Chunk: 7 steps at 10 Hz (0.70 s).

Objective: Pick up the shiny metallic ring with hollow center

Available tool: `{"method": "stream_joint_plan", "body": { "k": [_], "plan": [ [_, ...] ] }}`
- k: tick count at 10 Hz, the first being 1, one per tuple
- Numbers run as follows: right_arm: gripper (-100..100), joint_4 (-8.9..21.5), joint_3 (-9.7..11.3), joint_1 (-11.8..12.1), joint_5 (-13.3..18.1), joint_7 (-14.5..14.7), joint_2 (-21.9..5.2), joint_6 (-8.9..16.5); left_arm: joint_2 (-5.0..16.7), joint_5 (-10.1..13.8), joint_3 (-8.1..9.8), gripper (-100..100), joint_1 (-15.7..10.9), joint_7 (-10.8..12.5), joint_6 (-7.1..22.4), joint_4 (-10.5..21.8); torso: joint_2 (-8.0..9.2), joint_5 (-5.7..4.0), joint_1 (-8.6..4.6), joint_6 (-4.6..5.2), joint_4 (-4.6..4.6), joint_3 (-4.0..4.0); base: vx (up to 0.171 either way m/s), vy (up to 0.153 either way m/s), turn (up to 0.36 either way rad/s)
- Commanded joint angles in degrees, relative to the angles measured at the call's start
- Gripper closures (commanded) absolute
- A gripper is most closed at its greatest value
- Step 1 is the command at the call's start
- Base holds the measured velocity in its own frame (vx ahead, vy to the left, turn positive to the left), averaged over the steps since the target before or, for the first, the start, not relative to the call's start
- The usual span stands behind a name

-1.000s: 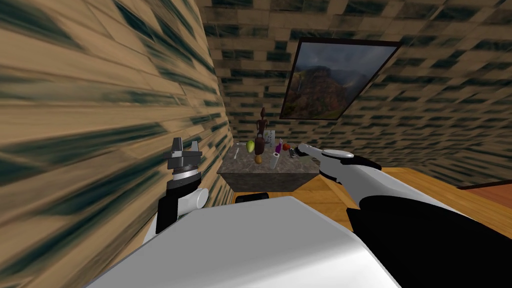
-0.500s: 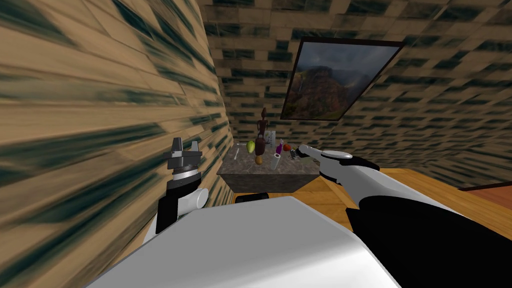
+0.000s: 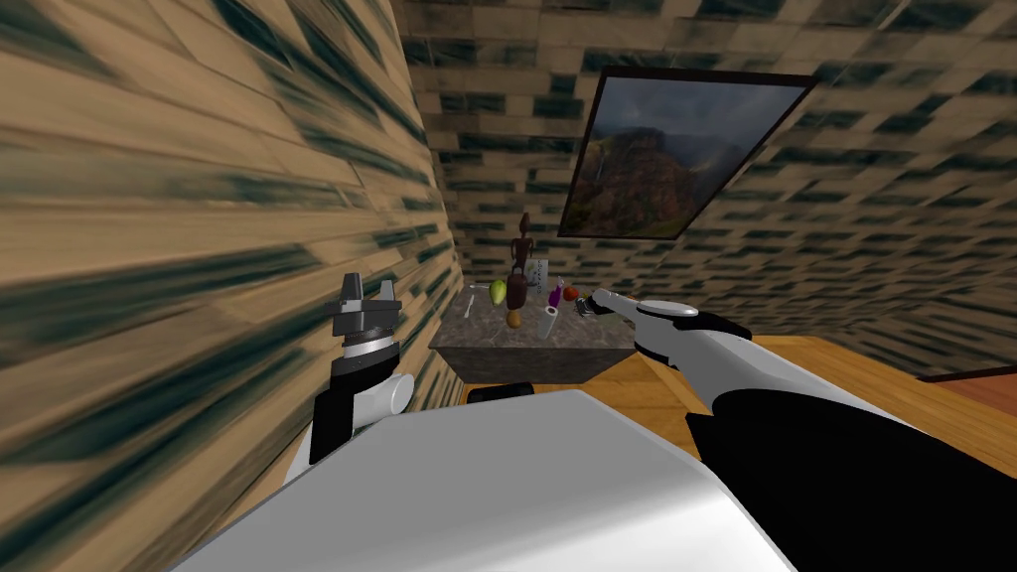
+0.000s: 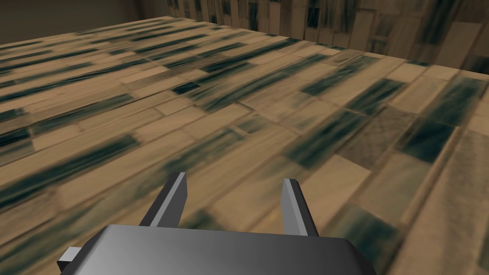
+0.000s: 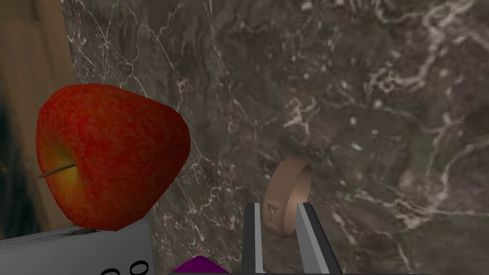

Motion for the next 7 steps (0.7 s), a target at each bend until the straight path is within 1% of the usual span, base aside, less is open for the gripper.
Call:
{"method": "stream_joint_plan", "body": {
  "k": [1, 2, 3, 4, 5, 6, 7],
  "plan": [
    [100, 0.0, 0.0, 0.0, 0.0, 0.0, 0.0, 0.0, 0.0, 0.0, 0.0, 0, 0.0, 0.0, 0.0, 0.0, 0.0, 0.0, 0.0, 0.0, 0.0, 0.0, 0.0, 0.0, 0.0],
    [100, 0.0, 0.0, 0.0, 0.0, 0.0, 0.0, 0.0, 0.0, 0.0, 0.0, 0, 0.0, 0.0, 0.0, 0.0, 0.01, 0.0, -0.02, 0.0, 0.01, 0.01, 0.0, 0.0, 0.0],
    [0, 0.0, 0.0, 0.0, 0.0, 0.0, 0.0, 0.0, 0.0, 0.0, 0.0, 0, 0.0, 0.0, 0.0, 0.0, 0.02, 0.0, -0.02, 0.01, 0.02, 0.02, 0.0, 0.0, 0.0],
    [100, -1.4, 0.5, -1.3, 0.2, -0.9, -1.6, -1.3, 0.0, 0.0, 0.0, 0, 0.0, 0.0, 0.0, 0.0, 0.02, 0.0, -0.02, 0.01, 0.02, 0.02, -0.032, 0.019, -0.04],
    [100, -1.4, 0.5, -1.3, 0.2, -0.9, -1.6, -1.3, 0.0, 0.0, 0.0, 0, 0.0, 0.0, 0.0, 0.0, 0.13, 0.04, 0.04, 0.04, 0.07, 0.09, -0.046, 0.021, -0.031],
    [100, -0.3, 0.2, -1.3, 0.0, 0.0, -0.9, -1.4, 0.0, 0.0, 0.0, 0, 0.0, 0.0, 0.0, 0.0, 0.22, 0.03, 0.06, 0.05, 0.08, 0.14, -0.019, 0.008, -0.007],
    [0, -0.4, 0.3, -1.3, 0.1, -0.2, -1.0, -1.4, 0.0, 0.0, 0.0, 0, 0.0, 0.0, 0.0, 0.0, 0.17, 0.01, 0.02, 0.04, 0.07, 0.12, 0.0, 0.0, 0.0]
  ]
}}
